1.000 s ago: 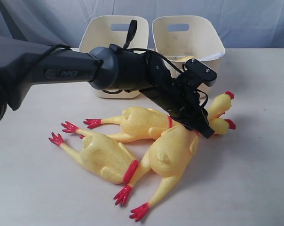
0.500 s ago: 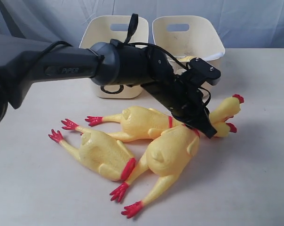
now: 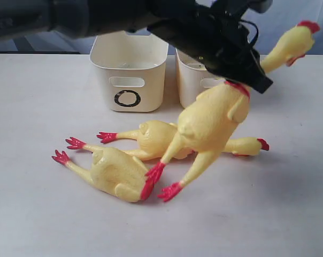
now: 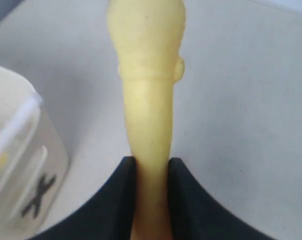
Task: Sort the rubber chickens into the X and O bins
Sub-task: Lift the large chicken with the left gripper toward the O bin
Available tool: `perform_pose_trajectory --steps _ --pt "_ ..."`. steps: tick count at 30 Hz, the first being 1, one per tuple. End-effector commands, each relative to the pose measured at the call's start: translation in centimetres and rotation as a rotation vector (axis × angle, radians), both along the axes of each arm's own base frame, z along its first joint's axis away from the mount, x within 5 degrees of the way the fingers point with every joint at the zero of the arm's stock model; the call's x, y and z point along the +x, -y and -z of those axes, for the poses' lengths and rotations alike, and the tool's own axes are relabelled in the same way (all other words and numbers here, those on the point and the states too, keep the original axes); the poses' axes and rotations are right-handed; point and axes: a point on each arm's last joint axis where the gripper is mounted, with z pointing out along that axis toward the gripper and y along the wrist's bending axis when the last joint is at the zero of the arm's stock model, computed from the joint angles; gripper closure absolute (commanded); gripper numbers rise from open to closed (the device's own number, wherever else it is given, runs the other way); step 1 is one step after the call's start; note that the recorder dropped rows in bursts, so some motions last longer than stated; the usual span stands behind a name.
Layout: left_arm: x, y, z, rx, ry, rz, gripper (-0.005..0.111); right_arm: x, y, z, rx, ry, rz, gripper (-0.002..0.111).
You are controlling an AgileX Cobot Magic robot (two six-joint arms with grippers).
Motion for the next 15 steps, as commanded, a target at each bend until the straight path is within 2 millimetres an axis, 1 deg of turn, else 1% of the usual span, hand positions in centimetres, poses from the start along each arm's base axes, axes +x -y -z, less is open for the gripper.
perform_pose_trajectory --steps 1,5,7,10,12,15 --pt "0.0 -1.2 -4.8 -0.054 0.202 -0.052 0.104 0.0 0.1 0.1 -0.008 0.007 0.005 0.055" --pt "0.9 -2.4 -7.4 -0.062 0.424 -0.142 0.104 0.0 0.1 0.1 -0.008 0.007 0.005 0.055" --pt "1.5 -2.6 -8.3 -0.069 0.545 -0.179 0.104 0.0 0.1 0.1 -0.008 0.007 0.005 0.055" --pt "2.4 -3.1 -9.1 -0.091 0.654 -0.224 0.104 -0.1 0.1 0.1 -0.006 0.003 0.003 0.055" --pt "3.2 -4.0 -9.2 -0.089 0.668 -0.261 0.104 -0.1 0.1 0.1 -0.009 -0.002 0.004 0.055" --pt "4.9 -5.9 -9.2 -0.083 0.603 -0.354 0.104 -0.1 0.1 0.2 -0.006 -0.005 0.002 0.055"
